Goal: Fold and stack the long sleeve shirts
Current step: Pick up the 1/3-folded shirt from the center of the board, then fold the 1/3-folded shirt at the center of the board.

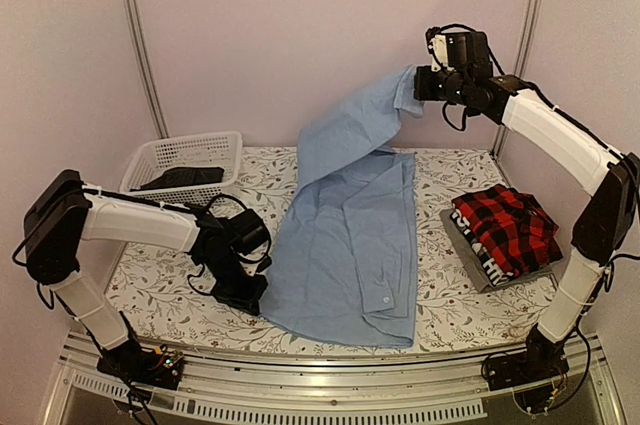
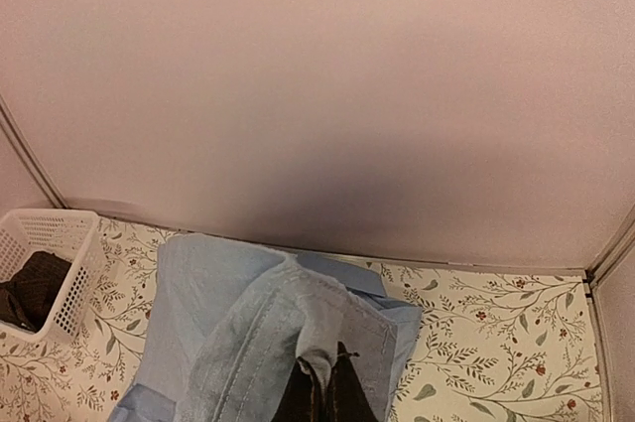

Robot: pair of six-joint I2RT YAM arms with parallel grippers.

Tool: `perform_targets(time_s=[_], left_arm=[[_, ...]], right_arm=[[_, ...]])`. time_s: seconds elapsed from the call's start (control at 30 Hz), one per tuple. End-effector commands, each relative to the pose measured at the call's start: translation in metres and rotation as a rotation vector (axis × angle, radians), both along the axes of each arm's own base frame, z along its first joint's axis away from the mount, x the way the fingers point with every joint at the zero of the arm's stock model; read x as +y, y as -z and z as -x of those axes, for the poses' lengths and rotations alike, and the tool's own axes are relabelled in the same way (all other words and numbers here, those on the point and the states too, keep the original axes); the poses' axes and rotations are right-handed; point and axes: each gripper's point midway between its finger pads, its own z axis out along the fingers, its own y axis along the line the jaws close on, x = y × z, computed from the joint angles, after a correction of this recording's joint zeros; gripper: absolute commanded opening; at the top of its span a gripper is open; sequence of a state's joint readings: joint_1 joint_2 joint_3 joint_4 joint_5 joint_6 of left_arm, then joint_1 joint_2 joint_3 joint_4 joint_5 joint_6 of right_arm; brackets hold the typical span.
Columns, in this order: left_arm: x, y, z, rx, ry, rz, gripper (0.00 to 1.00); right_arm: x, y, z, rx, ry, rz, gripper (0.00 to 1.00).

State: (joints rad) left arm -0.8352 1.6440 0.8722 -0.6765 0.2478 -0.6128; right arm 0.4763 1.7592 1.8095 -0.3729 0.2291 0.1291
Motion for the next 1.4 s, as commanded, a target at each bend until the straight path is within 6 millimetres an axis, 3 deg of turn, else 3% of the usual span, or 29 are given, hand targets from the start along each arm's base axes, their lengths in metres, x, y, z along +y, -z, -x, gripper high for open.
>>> perform_targets(time_s=[0.0, 0.23, 0.43, 0.83, 1.13, 1.37], left_arm=[[0.004, -0.017, 0.000, -0.028, 0.058, -0.026, 0.00], [-0.034, -0.057, -0.001, -0.086, 0.193, 0.034, 0.00], [-0.074, -0.071, 0.012, -0.072, 0.333, 0.105, 0.00], [-0.128, -0.053, 0.036, 0.005, 0.524, 0.177, 0.00], [-0.143, -0.044, 0.043, 0.040, 0.579, 0.214, 0.00], [-0.148, -0.042, 0.048, 0.065, 0.600, 0.242, 0.00]], right_arm=[[-0.001, -0.020, -0.004, -0.048, -0.003, -0.013, 0.00], [-0.018, -0.032, 0.002, -0.076, 0.061, 0.032, 0.00], [-0.037, -0.028, 0.010, -0.056, 0.133, 0.099, 0.00], [-0.074, -0.010, 0.051, 0.009, 0.220, 0.136, 0.00], [-0.086, -0.011, 0.076, 0.031, 0.231, 0.106, 0.00], [-0.084, 0.004, 0.090, 0.081, 0.204, 0.077, 0.00]])
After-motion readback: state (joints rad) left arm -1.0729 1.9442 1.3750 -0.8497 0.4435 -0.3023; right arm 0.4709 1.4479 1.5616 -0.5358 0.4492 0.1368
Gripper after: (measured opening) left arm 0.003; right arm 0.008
